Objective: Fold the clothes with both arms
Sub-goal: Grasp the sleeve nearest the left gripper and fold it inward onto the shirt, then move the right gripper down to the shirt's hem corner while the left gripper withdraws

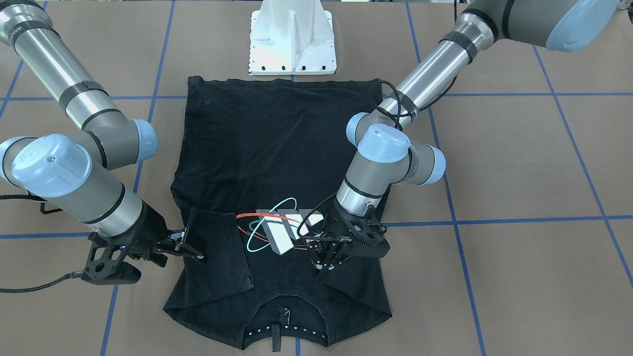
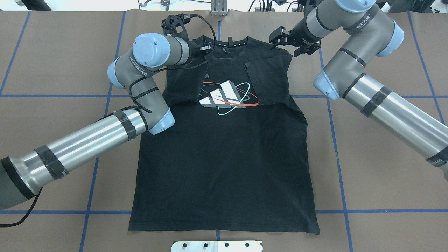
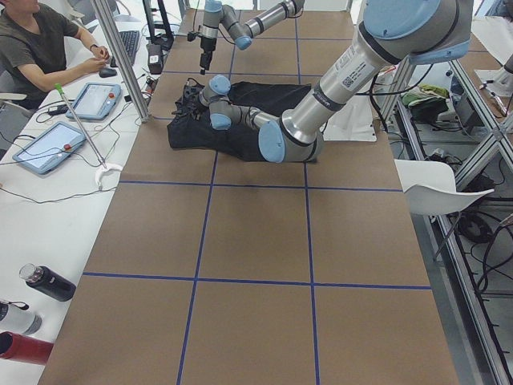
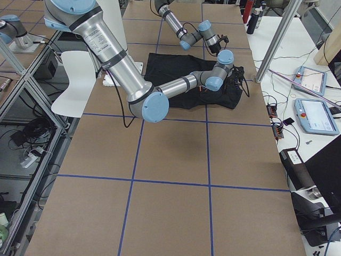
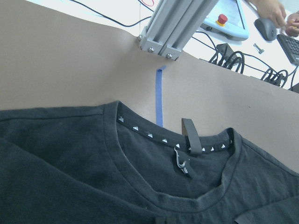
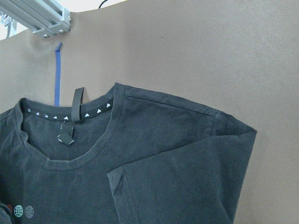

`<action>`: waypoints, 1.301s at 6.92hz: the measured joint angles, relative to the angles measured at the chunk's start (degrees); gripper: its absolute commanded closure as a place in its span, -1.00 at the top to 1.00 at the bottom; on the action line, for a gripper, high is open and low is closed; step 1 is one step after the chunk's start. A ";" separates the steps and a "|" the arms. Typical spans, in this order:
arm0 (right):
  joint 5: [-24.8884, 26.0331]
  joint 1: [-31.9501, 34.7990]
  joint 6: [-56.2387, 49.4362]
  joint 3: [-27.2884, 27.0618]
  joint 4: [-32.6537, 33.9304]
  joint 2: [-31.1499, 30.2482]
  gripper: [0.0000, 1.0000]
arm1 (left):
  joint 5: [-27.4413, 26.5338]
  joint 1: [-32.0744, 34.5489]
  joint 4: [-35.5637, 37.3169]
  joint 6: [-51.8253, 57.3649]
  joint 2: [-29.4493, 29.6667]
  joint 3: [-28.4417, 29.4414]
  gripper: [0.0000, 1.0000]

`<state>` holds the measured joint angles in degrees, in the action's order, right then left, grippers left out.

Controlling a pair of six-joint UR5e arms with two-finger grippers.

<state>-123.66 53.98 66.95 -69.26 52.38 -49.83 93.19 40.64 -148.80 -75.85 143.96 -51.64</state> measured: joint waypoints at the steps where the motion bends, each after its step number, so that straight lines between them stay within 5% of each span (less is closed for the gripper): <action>1: 0.00 0.01 -0.03 0.00 0.02 0.00 0.99 | -0.47 0.02 -0.40 -0.02 0.03 0.06 0.99; 5: -3.80 0.07 0.45 -3.89 0.41 -3.77 0.99 | 7.49 1.60 -0.77 -0.79 -3.55 -8.29 0.99; 9: -6.81 -2.85 6.29 -26.24 10.47 -19.02 1.00 | 17.00 2.46 8.42 -1.16 -24.23 -36.08 0.99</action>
<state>-130.47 51.13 73.24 -95.50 62.85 -68.84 110.19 43.10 -140.38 -77.00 119.73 -87.72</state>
